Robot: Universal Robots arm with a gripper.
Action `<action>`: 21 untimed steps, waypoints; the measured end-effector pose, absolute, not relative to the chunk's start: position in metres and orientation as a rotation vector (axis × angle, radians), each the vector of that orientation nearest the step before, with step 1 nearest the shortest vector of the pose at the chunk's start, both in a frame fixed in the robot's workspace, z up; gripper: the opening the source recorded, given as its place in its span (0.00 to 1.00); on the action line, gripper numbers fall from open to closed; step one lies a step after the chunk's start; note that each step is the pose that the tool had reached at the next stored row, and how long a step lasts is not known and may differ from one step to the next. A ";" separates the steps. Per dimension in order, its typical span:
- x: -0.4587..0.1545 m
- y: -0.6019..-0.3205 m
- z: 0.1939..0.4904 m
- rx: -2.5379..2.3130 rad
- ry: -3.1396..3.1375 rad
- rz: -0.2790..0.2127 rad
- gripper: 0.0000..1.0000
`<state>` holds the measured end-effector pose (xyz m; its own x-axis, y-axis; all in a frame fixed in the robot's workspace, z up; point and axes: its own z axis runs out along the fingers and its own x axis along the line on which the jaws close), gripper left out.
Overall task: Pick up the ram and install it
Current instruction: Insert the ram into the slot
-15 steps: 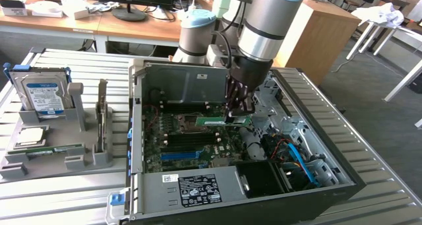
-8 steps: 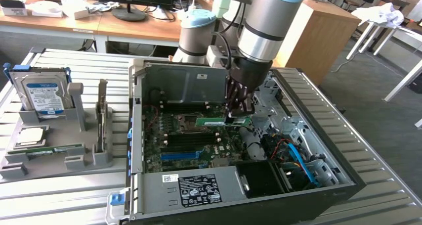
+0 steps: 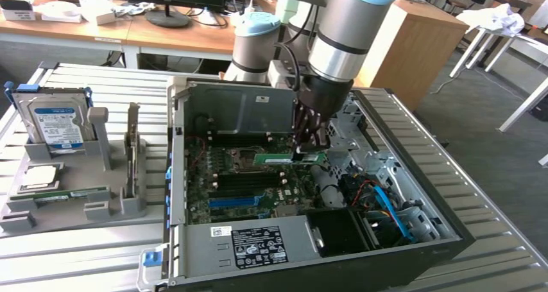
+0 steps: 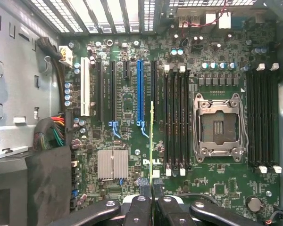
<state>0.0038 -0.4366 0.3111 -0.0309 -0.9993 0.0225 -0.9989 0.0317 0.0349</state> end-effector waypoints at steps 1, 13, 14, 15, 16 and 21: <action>0.004 -0.437 0.311 2.158 -2.227 -0.015 0.13; 0.004 -0.437 0.308 2.158 -2.227 -0.015 0.13; 0.004 -0.437 0.308 2.158 -2.227 -0.015 0.13; 0.004 -0.437 0.307 2.158 -2.227 -0.015 0.13; 0.004 -0.437 0.307 2.158 -2.227 -0.015 0.13; 0.004 -0.437 0.306 2.158 -2.227 -0.015 0.13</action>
